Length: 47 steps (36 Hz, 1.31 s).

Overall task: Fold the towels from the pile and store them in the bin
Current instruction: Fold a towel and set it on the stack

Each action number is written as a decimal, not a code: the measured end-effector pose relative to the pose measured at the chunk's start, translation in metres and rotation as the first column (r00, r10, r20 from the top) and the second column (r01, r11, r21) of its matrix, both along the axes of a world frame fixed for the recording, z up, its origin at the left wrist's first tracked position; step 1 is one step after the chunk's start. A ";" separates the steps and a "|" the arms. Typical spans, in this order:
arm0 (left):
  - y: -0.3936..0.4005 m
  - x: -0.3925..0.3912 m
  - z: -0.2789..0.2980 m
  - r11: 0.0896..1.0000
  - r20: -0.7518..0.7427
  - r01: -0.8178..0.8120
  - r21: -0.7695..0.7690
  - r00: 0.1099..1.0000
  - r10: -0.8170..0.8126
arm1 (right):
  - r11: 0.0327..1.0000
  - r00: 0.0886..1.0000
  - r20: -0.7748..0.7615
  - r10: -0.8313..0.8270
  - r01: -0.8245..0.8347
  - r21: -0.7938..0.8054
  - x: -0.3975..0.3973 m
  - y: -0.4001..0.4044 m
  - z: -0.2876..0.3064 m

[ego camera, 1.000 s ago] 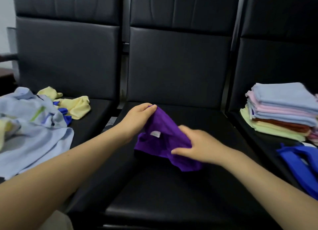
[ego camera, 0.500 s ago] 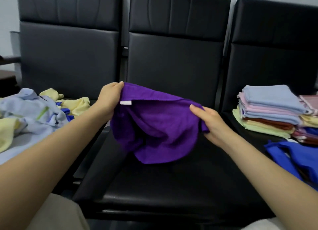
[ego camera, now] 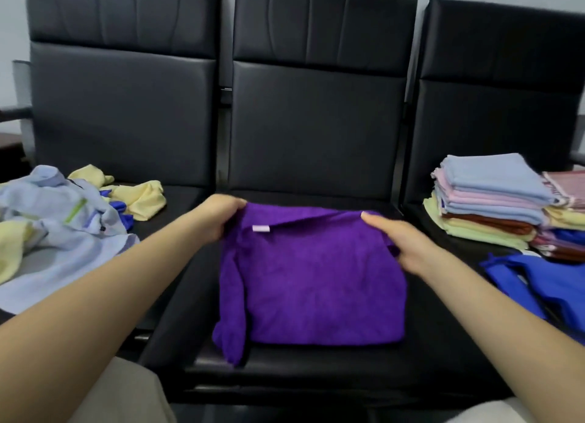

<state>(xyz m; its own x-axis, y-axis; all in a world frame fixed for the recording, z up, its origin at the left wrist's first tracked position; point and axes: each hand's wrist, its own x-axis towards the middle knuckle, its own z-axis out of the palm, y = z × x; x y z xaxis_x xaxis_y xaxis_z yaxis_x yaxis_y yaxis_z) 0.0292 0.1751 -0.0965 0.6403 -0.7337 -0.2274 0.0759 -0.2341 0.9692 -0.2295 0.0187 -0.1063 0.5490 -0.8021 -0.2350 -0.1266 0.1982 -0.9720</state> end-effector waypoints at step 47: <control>-0.060 0.001 -0.039 0.988 0.905 0.056 0.143 0.397 -0.154 | 0.782 0.795 -0.439 -0.418 0.069 -0.619 0.043 -0.077 -0.051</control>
